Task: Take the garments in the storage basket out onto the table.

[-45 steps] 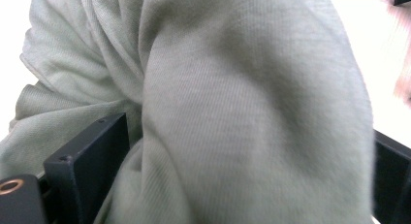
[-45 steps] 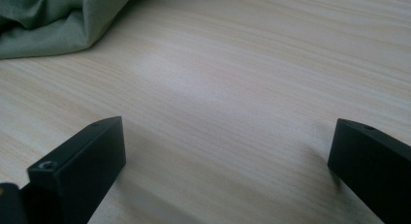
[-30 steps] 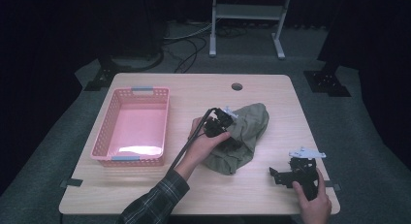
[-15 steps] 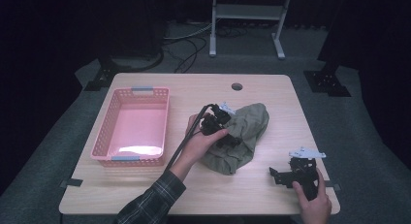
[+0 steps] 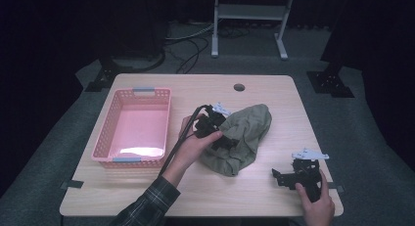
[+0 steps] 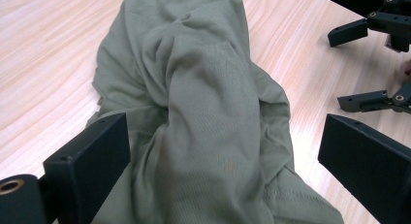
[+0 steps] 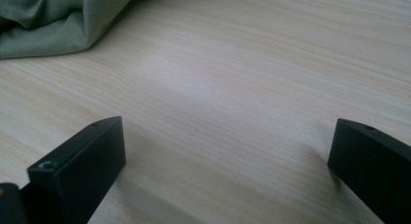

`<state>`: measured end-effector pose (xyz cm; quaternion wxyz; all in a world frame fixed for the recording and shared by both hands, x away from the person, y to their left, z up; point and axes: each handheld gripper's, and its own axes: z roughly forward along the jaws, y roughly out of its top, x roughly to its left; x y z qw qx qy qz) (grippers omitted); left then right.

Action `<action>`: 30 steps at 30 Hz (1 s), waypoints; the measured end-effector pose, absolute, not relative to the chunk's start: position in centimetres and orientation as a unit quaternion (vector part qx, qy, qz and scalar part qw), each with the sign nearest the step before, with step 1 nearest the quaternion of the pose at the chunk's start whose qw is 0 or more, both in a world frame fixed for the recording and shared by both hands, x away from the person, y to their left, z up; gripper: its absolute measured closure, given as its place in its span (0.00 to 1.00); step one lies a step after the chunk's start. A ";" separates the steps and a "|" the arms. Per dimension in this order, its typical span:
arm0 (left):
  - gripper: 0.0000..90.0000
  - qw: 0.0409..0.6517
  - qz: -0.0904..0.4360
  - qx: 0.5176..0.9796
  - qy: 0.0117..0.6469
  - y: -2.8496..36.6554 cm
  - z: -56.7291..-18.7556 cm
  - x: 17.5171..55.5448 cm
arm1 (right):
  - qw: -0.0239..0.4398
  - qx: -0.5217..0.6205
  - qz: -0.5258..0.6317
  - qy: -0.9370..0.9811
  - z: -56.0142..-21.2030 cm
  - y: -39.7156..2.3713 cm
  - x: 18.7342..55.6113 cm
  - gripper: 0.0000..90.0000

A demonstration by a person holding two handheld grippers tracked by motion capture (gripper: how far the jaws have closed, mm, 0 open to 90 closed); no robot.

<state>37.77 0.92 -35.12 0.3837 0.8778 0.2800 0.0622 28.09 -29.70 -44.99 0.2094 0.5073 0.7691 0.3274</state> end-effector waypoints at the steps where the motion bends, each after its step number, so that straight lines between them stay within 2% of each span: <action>1: 0.04 0.385 0.063 0.878 0.279 1.1 -35.0 37.6 | 0.209 0.507 0.327 0.769 -45.0 -29.7 28.1 0.00; 14: 0.04 0.390 0.077 0.873 0.283 3.1 -33.8 35.8 | 0.211 0.511 0.326 0.767 -45.0 -29.8 28.1 0.00; 30: 0.04 0.382 0.072 0.872 0.299 6.0 -34.3 33.7 | 0.212 0.514 0.325 0.765 -45.0 -29.7 28.1 0.00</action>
